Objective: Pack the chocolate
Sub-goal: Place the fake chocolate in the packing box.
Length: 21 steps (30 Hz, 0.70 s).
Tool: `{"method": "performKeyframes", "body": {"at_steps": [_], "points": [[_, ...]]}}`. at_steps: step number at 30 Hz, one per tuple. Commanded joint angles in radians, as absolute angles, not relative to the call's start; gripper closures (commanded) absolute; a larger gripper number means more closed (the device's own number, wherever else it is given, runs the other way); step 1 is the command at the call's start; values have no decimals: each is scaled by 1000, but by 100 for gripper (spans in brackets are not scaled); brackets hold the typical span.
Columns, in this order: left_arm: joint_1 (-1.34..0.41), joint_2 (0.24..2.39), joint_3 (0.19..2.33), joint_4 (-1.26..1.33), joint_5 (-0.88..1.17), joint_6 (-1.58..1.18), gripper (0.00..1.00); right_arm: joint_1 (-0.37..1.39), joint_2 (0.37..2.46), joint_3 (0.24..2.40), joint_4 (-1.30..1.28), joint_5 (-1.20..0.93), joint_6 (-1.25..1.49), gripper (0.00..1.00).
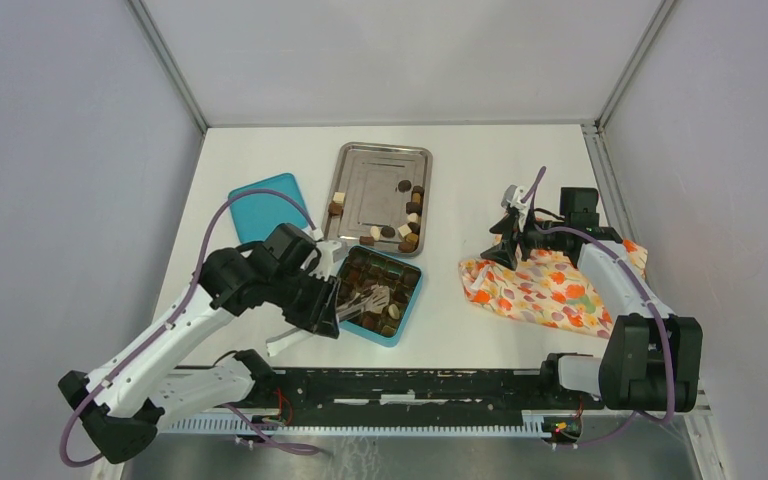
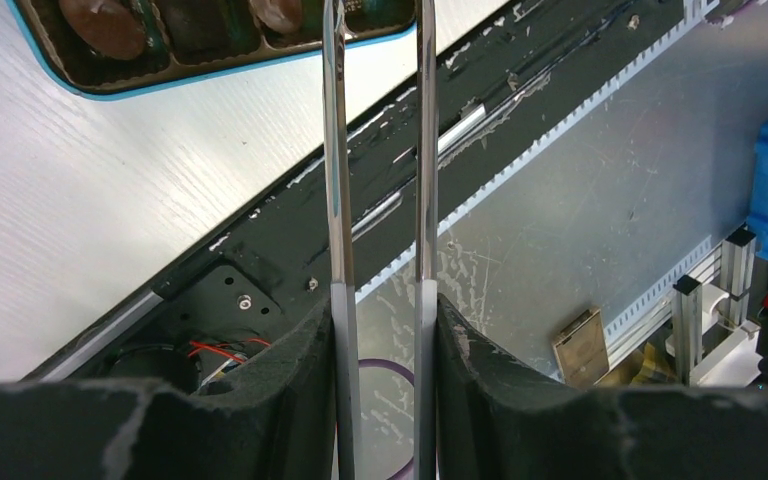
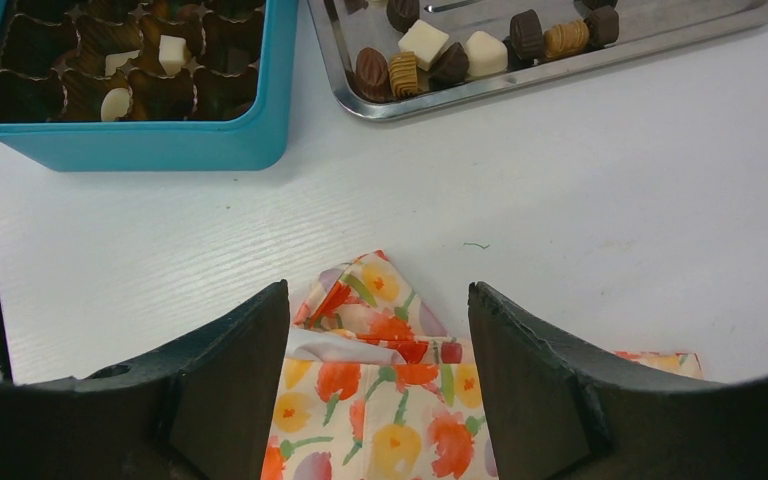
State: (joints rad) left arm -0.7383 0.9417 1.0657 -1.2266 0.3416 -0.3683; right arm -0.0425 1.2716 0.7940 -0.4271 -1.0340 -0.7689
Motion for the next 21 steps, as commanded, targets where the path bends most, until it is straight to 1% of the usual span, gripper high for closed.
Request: {"method": "performKeyframes", "body": {"at_steps": [1, 12, 21], "points": [[-785, 945, 1071, -1220, 351, -441, 95, -37, 1273, 815, -414, -1035, -781, 28], [-859, 989, 1074, -1236, 302, -472, 93, -35, 1273, 815, -414, -1033, -781, 28], [-888, 1042, 1085, -1231, 287, -463, 90, -34, 1273, 815, -414, -1032, -782, 28]]}}
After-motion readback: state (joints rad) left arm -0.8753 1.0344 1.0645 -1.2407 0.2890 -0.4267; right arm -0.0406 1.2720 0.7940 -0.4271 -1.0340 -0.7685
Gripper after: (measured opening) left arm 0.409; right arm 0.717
